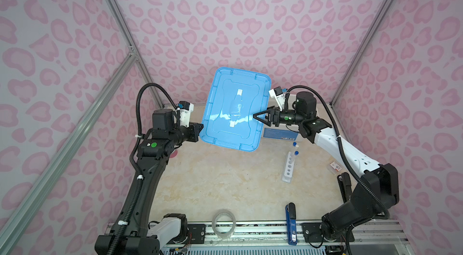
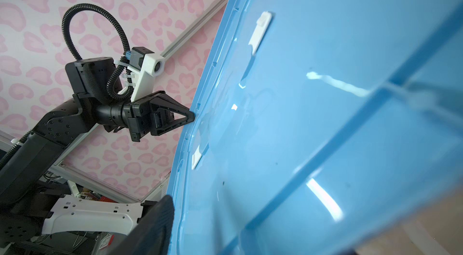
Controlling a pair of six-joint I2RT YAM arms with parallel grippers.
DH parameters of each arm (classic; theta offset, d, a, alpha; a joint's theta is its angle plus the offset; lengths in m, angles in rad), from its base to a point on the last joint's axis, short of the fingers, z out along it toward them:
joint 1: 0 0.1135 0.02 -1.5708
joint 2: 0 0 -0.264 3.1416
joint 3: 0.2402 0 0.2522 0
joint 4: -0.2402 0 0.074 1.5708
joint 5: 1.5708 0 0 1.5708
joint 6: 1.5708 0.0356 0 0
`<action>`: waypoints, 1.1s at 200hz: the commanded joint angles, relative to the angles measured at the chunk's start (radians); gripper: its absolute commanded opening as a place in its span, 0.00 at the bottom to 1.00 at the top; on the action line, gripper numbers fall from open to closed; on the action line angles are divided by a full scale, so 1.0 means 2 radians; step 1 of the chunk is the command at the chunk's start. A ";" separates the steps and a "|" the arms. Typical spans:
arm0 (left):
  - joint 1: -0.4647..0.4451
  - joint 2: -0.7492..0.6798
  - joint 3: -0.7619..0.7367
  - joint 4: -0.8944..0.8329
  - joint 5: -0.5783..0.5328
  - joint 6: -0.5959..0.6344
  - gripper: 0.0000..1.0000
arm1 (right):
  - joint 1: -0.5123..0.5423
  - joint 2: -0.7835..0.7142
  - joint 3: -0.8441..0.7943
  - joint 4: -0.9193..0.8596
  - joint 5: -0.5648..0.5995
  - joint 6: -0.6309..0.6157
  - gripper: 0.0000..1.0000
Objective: Organize the chemistry lab equipment
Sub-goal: 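Hold the raised blue lid with left gripper while right gripper grasps its far edge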
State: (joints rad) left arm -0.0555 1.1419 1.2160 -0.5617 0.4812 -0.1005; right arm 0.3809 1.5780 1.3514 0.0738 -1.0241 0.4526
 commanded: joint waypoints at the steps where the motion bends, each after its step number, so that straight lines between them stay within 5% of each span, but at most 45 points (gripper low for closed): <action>1: -0.001 0.003 0.001 0.031 0.014 0.004 0.03 | 0.004 0.006 -0.003 0.047 -0.012 0.020 0.67; 162: -0.009 0.017 0.000 0.038 -0.006 0.005 0.03 | 0.011 0.011 -0.020 0.068 0.035 0.054 0.17; 220: -0.013 0.026 0.004 0.039 -0.008 0.003 0.23 | 0.013 0.018 -0.024 0.085 0.053 0.076 0.11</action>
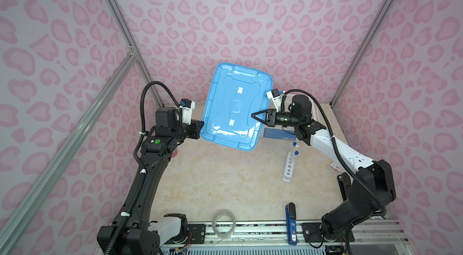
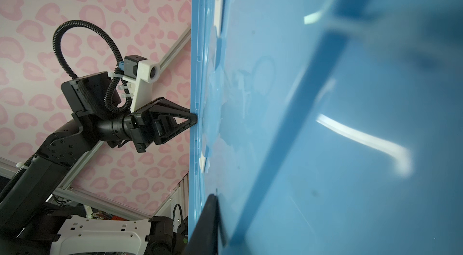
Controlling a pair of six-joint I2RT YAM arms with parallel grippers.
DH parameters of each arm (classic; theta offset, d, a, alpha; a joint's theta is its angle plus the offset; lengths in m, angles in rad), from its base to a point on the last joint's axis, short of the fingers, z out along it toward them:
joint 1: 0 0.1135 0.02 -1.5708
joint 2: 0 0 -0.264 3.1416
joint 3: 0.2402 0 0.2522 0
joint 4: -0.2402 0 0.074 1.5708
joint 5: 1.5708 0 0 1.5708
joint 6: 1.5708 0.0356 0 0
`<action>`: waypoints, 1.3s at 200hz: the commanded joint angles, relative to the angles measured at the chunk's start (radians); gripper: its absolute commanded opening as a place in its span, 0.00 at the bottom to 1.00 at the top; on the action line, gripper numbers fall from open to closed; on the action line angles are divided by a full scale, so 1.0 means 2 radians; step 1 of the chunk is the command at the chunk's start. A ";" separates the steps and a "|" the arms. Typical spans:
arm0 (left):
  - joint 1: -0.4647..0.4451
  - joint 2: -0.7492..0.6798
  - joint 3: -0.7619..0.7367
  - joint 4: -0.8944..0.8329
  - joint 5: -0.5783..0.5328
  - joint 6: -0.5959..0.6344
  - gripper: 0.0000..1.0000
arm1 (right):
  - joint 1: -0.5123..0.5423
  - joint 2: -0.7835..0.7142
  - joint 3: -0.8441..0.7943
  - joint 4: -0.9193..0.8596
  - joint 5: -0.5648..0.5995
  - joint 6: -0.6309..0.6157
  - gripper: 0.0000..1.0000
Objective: Organize the chemistry lab equipment
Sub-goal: 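Hold the raised blue lid with left gripper while right gripper grasps its far edge, then carry the blue lid with both grippers toward the white bin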
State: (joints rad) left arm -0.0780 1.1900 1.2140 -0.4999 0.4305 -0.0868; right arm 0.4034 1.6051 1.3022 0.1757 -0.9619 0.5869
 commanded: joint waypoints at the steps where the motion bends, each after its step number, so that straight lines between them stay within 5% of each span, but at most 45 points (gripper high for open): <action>1: -0.002 0.002 0.005 0.008 0.017 -0.004 0.23 | 0.001 0.004 0.001 0.033 0.022 0.008 0.11; 48: -0.002 -0.007 0.014 0.010 -0.010 -0.010 0.47 | 0.002 -0.005 0.063 -0.154 0.121 -0.128 0.11; 102: -0.002 -0.023 0.030 0.048 -0.018 -0.052 0.50 | 0.024 -0.038 0.134 -0.309 0.344 -0.265 0.13; 183: -0.041 0.031 0.146 0.086 -0.017 -0.183 0.50 | 0.127 -0.094 0.119 -0.253 0.664 -0.443 0.15; 260: -0.063 0.077 0.173 0.189 0.004 -0.330 0.56 | 0.230 -0.084 0.022 -0.048 0.873 -0.660 0.16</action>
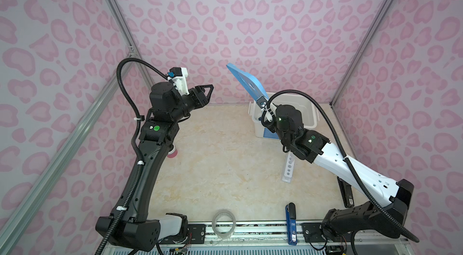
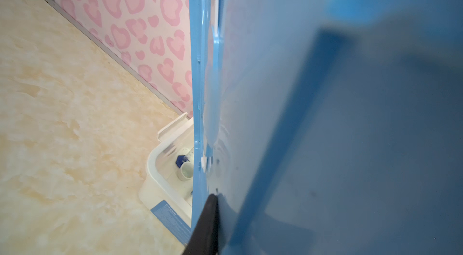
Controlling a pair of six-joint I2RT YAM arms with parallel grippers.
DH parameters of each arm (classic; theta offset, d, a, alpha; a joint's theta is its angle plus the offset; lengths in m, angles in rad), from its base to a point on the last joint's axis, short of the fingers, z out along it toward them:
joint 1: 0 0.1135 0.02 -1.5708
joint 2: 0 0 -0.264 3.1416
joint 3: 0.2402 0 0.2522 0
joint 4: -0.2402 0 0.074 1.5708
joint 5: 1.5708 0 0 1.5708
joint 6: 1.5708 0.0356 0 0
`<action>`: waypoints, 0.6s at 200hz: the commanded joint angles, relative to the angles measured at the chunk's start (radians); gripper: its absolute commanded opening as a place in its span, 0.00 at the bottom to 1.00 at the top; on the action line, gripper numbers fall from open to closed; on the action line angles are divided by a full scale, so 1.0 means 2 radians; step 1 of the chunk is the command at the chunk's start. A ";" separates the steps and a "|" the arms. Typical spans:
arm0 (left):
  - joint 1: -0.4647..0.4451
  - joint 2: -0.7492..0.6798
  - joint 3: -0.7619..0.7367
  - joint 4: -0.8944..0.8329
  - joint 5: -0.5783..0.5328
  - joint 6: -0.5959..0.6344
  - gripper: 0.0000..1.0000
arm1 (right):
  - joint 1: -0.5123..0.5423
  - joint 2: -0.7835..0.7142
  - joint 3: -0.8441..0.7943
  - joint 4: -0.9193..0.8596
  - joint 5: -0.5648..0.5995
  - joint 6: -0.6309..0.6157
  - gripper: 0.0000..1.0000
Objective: Organize the chemistry lab equipment
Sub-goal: 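Carry the blue lid with both grippers toward the white bin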
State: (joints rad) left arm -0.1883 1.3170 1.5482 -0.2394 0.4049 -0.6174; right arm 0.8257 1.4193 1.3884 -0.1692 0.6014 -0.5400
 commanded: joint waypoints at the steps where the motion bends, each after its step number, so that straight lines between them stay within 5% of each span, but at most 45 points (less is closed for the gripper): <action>1: -0.009 0.014 0.006 0.059 0.017 -0.066 0.56 | 0.021 0.009 -0.022 0.129 0.094 -0.099 0.17; 34: -0.016 0.029 0.000 0.076 0.017 -0.108 0.58 | 0.052 0.035 -0.061 0.276 0.146 -0.213 0.17; 120: -0.019 0.048 -0.016 0.110 0.025 -0.140 0.59 | 0.079 0.065 -0.100 0.407 0.163 -0.324 0.17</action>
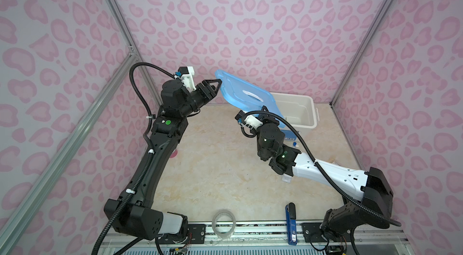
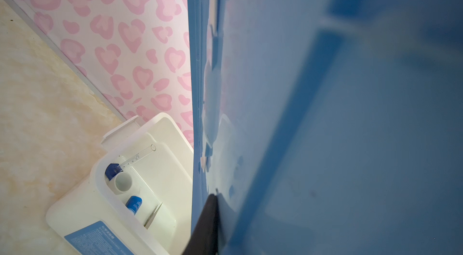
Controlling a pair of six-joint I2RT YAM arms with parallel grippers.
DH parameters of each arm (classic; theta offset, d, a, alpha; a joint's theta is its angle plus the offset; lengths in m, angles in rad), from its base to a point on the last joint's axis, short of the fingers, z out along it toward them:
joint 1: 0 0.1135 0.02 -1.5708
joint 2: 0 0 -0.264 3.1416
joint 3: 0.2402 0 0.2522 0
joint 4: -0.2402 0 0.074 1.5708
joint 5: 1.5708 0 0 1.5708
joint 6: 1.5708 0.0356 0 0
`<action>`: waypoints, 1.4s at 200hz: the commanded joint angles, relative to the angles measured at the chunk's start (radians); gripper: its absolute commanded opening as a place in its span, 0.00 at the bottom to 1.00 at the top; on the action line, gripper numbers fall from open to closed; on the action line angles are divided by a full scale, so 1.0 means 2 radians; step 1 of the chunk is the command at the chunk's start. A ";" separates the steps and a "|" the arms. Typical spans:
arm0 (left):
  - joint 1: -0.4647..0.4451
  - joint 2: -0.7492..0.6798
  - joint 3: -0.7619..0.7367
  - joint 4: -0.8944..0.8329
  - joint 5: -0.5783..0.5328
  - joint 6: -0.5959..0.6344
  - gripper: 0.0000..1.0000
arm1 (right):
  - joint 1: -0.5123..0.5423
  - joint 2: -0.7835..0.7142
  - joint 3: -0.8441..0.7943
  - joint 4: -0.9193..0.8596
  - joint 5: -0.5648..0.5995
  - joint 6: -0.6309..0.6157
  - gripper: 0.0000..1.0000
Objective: Organize the chemistry lab equipment
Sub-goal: 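Carry the blue lid with both grippers toward the white bin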
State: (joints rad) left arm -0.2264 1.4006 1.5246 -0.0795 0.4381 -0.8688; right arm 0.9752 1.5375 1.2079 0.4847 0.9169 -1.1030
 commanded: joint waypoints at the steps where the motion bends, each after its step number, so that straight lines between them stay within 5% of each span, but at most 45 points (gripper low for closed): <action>1: 0.000 0.006 -0.005 0.031 0.009 -0.014 0.59 | 0.004 0.007 -0.010 0.081 0.006 -0.044 0.17; 81: -0.004 0.021 -0.010 0.050 0.041 -0.030 0.56 | 0.018 0.039 -0.039 0.195 0.006 -0.129 0.17; 124: -0.004 0.019 -0.011 0.054 0.044 -0.023 0.41 | 0.018 0.042 -0.039 0.201 0.003 -0.139 0.22; 199: -0.004 0.026 -0.006 0.070 0.056 -0.027 0.14 | 0.019 0.041 -0.040 0.173 0.006 -0.132 0.38; 235: -0.004 0.032 0.001 0.078 0.056 -0.030 0.08 | 0.019 0.043 -0.046 0.179 0.008 -0.134 0.63; 280: -0.001 0.046 0.017 0.091 0.055 -0.037 0.04 | 0.019 0.027 -0.062 0.131 0.013 -0.094 0.73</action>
State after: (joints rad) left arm -0.2329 1.4773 1.5372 0.0475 0.5568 -0.9749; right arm 1.0130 1.6123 1.0988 0.7559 0.9180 -1.3701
